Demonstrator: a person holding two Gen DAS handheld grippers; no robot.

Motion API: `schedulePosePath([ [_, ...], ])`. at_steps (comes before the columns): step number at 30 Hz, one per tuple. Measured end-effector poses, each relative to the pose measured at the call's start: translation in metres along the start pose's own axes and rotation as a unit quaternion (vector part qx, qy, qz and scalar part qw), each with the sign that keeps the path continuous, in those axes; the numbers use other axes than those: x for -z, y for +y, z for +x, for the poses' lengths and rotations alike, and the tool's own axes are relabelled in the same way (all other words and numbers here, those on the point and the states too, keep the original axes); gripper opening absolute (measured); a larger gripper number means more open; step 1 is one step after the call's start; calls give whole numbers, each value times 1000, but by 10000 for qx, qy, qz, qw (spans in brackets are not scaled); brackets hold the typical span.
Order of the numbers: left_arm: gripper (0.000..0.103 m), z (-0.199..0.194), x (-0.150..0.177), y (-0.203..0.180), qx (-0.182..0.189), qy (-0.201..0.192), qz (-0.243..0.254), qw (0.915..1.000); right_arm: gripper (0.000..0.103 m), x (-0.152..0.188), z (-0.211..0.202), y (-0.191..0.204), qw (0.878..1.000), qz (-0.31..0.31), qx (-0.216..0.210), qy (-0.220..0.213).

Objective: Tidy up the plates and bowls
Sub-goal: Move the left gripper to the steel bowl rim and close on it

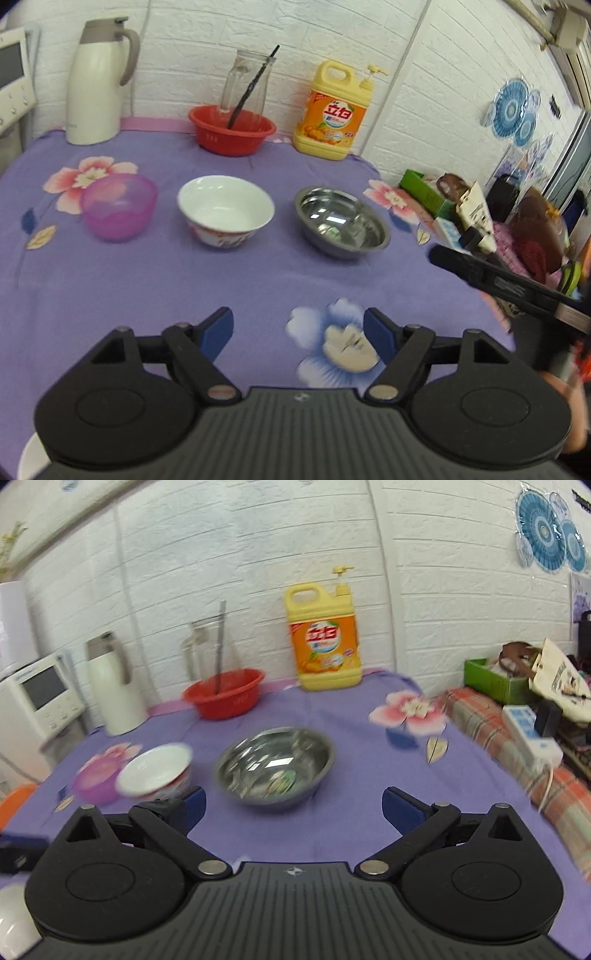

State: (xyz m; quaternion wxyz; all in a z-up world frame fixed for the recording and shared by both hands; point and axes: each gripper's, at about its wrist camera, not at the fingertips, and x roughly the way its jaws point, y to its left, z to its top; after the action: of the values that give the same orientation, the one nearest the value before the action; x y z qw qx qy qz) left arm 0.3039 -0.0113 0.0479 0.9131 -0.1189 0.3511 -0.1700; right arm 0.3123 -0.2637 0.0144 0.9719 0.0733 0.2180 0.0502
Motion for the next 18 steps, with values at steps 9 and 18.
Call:
schedulePosePath([
  [9, 77, 88, -57, -6, 313, 266, -1049, 9936, 103, -32, 122, -34, 9961, 115, 374, 786],
  [18, 77, 169, -76, 2, 287, 412, -2463, 9679, 103, -26, 163, -45, 9920, 49, 144, 1250],
])
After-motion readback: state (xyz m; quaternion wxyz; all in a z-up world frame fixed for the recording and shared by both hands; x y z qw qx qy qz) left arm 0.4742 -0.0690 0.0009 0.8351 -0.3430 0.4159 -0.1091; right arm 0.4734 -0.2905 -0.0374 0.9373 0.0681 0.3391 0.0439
